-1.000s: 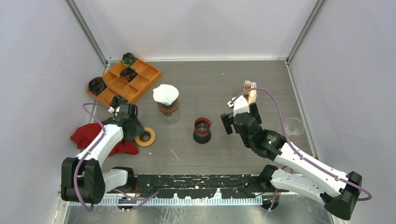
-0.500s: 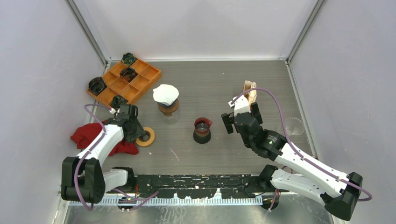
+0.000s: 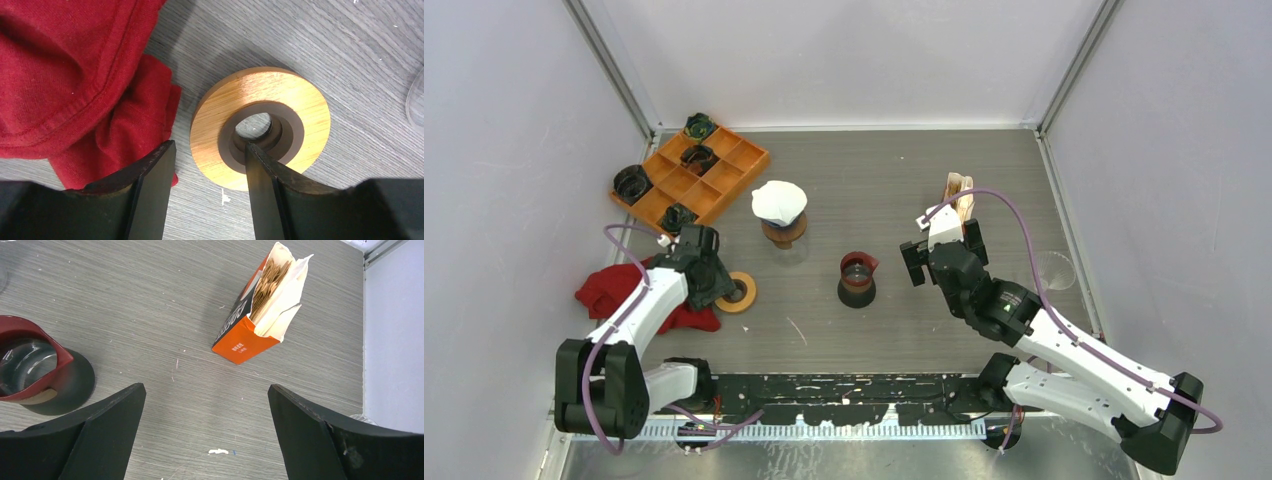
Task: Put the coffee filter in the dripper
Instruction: Pick up the connecting ring from the center of the board.
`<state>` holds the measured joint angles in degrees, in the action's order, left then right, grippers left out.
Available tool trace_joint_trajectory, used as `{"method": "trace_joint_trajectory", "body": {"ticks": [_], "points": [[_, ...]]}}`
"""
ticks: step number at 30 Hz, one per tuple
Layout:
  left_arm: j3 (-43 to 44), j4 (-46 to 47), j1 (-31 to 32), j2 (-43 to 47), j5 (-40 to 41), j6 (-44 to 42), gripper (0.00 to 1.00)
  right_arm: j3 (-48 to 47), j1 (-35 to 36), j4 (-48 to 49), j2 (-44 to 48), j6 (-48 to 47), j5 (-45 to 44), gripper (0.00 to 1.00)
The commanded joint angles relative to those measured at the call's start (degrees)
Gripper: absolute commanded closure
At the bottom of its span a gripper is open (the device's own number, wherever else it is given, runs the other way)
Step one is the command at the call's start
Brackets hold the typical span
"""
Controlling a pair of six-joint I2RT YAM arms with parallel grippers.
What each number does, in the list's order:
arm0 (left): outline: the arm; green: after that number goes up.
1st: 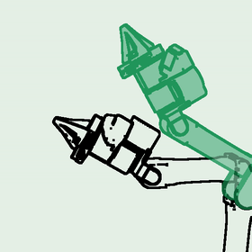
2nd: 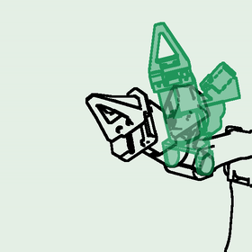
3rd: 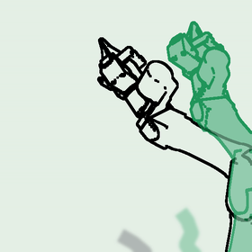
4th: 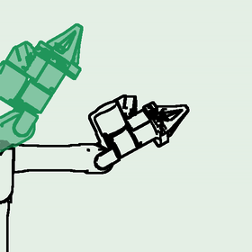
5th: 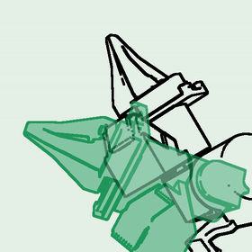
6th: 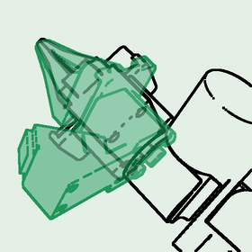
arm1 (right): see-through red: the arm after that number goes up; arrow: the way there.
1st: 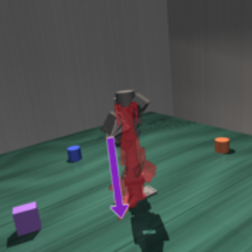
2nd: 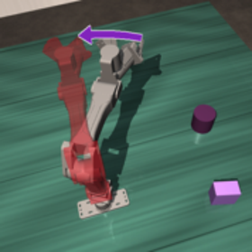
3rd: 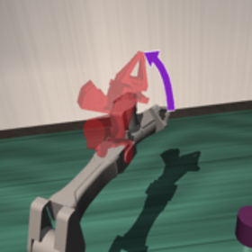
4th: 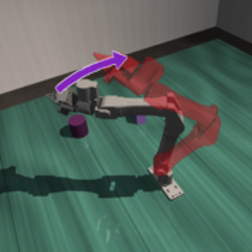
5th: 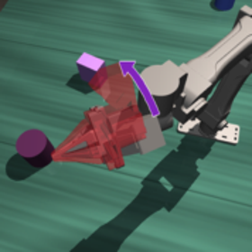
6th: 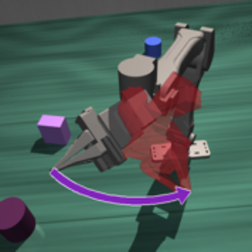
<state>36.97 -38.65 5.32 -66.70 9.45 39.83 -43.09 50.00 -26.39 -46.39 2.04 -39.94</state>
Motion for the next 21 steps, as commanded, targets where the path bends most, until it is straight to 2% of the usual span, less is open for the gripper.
{"method": "trace_joint_trajectory", "body": {"ticks": [1,16,21], "points": [[1.83,-0.95,-0.31,1.3,1.82,-1.25,0.45,-0.41,-0.26,2.59,1.26,0.11,-1.28,0.0],[-0.75,4.2,-0.36,-3.24,-1.74,-0.76,0.51,-0.41,-0.25,2.45,0.65,0.24,-0.85,0.0],[-0.63,5.07,-0.36,-4.79,-2.93,-0.9,0.57,-0.41,-0.25,2.4,0.35,0.24,-0.8,0.0]]}}
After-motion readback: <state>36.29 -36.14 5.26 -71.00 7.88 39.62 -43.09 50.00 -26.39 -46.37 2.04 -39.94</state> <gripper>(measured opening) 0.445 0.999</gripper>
